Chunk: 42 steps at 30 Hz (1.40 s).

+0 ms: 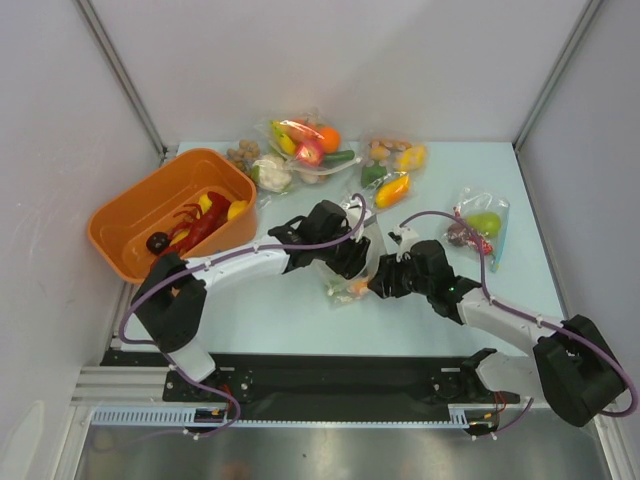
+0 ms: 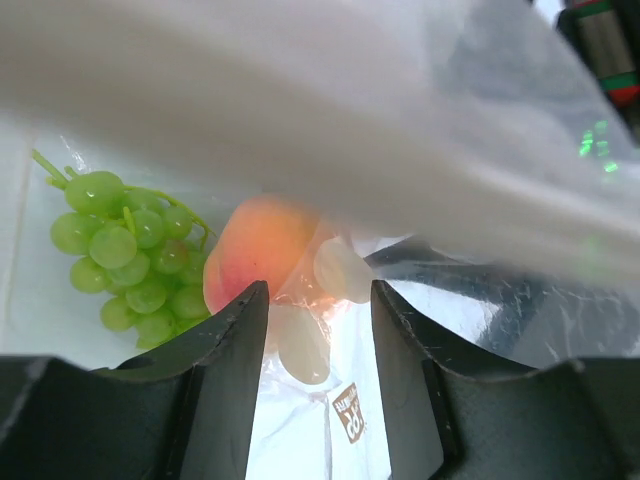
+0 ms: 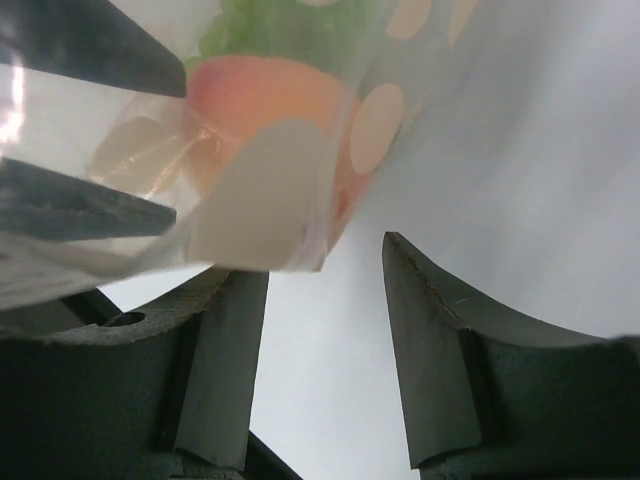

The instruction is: Open the zip-top bag and remove the fake food

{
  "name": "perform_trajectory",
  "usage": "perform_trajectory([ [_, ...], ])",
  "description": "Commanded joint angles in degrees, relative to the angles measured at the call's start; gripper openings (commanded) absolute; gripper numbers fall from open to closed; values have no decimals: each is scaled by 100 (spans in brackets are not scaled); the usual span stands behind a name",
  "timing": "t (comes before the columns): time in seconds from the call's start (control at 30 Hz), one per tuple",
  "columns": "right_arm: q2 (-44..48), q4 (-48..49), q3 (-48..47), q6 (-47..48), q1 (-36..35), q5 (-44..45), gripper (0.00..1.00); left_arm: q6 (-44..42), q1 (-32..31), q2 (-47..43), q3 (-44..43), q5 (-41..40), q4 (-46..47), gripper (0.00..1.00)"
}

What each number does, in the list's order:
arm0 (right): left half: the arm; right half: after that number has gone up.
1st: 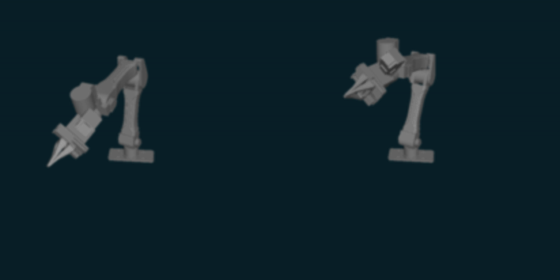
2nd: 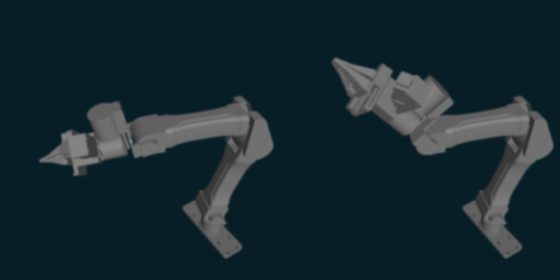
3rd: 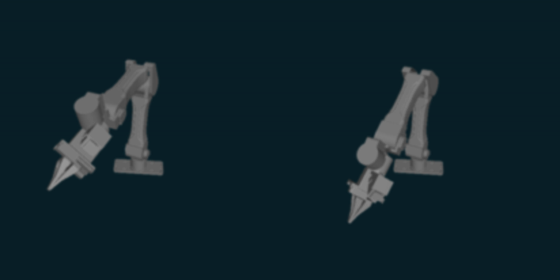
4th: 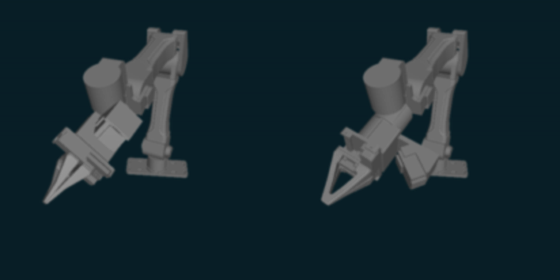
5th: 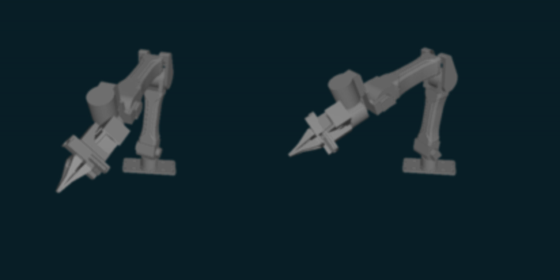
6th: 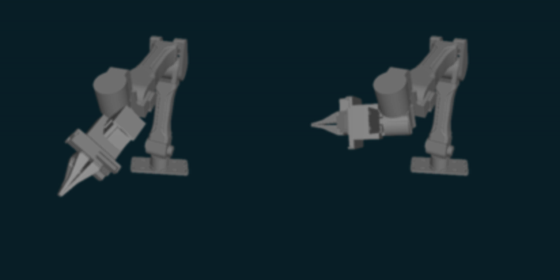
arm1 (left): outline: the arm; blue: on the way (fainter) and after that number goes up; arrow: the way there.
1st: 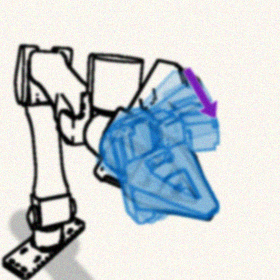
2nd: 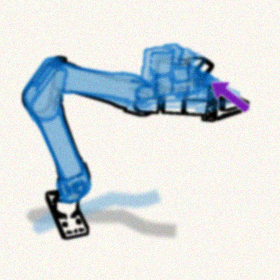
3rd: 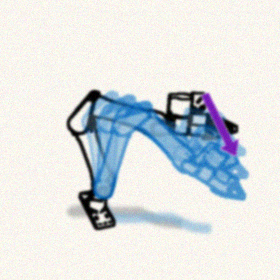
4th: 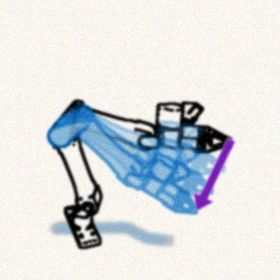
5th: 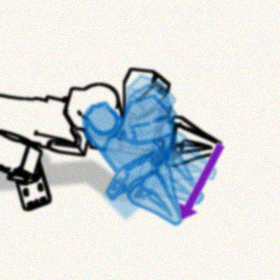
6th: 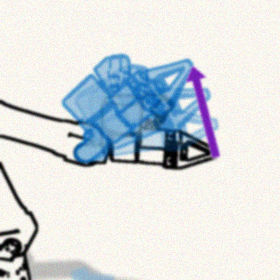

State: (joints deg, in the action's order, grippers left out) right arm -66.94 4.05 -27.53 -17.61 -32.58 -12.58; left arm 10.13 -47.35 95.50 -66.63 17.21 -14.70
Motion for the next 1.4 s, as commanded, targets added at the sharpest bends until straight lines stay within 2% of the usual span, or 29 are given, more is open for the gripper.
perform_trajectory([
  [0.0,-126,806,98,-217,-64,-253,54,77,-2,-339,36,46,90,50],
  [0.2,-311,1449,300,-340,-196,-280,47,86,24,-243,27,37,72,50],
  [0.3,-381,1651,362,-331,-205,-333,34,59,51,-260,45,-139,64,50],
  [0.33,-408,1695,371,-331,-214,-324,22,42,59,-278,54,-313,64,51],
  [0.43,-478,1652,362,-305,-214,-298,0,-2,121,-252,89,-709,2,54],
  [0.73,-469,1414,362,-191,-284,-201,0,-187,139,-102,89,-1712,-77,67],
  [0.97,-364,1317,433,-120,-416,-148,0,-73,130,135,80,-1704,81,68],
  [1.37,-566,1054,143,-76,-416,335,0,-20,-90,311,-87,-676,-350,65],
])
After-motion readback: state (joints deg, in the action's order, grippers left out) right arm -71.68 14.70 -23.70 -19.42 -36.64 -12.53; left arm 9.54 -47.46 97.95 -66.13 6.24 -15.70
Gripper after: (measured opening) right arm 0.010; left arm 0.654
